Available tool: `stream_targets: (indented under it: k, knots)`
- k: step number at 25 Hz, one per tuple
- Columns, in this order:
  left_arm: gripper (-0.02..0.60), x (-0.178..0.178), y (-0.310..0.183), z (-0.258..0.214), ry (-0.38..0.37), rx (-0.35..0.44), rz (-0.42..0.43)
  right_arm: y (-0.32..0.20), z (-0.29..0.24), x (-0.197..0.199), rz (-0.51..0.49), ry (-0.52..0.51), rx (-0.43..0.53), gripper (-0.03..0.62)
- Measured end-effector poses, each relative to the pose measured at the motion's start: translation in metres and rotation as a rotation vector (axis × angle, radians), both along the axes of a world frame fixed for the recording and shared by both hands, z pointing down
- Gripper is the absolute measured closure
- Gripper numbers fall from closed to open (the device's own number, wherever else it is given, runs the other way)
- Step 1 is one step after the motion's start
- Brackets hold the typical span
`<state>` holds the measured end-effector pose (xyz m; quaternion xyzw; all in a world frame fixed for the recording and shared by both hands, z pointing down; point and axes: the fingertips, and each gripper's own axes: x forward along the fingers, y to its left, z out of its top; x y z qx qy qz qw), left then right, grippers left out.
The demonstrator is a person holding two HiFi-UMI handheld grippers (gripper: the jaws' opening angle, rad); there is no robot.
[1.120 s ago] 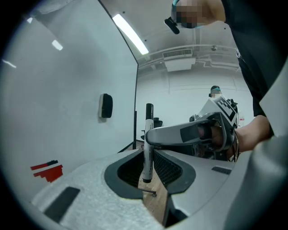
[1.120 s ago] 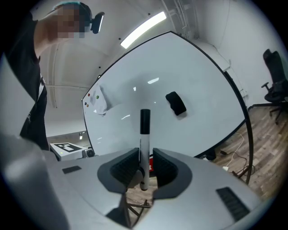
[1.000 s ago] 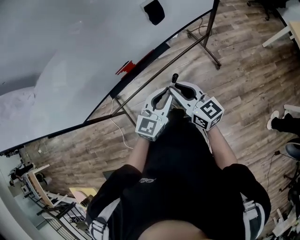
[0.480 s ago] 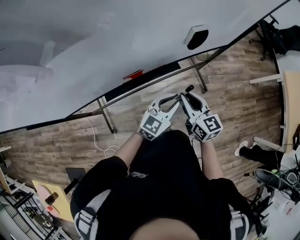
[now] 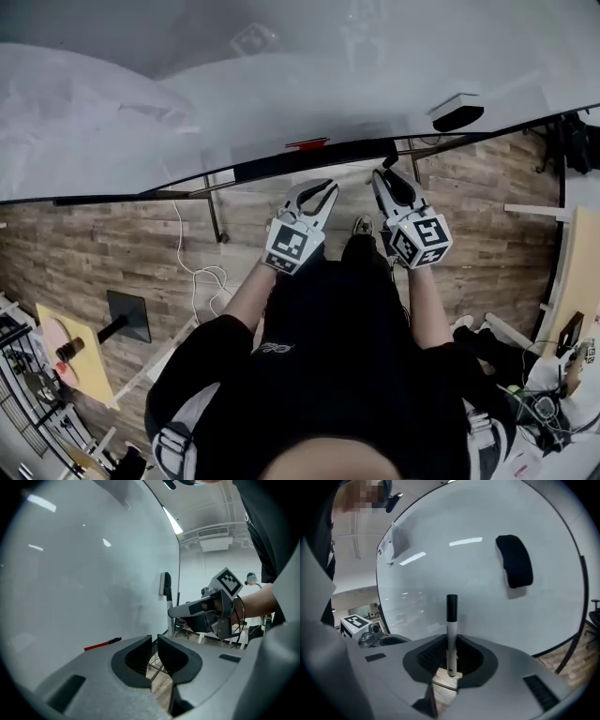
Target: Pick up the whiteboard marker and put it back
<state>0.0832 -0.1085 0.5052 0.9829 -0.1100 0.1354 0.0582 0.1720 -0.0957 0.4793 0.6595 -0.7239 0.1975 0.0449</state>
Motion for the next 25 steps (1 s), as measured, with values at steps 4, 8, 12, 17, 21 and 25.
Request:
stream_targets:
  k: [4, 8, 12, 17, 21, 25]
  knots:
    - [0.552, -0.009, -0.018, 0.0, -0.022, 0.03, -0.129, -0.02, 0.0, -0.008, -0.131, -0.024, -0.005, 0.536]
    - [0.563, -0.018, -0.022, -0.001, -0.058, 0.01, -0.258, -0.028, -0.002, -0.015, -0.253, 0.056, -0.018, 0.536]
    - [0.568, -0.006, -0.013, 0.005, -0.073, -0.034, -0.334, -0.025, -0.006, -0.008, -0.345, 0.155, -0.005, 0.536]
    - [0.569, 0.021, 0.008, 0.02, -0.112, -0.065, -0.423, -0.008, 0.006, 0.02, -0.402, 0.262, -0.052, 0.536]
    - [0.572, 0.038, 0.017, 0.027, -0.147, -0.048, -0.503, 0.004, 0.024, 0.036, -0.471, 0.374, -0.088, 0.536]
    - [0.574, 0.031, 0.032, 0.037, -0.165, -0.089, -0.628, 0.015, 0.043, 0.028, -0.605, 0.492, -0.087, 0.536]
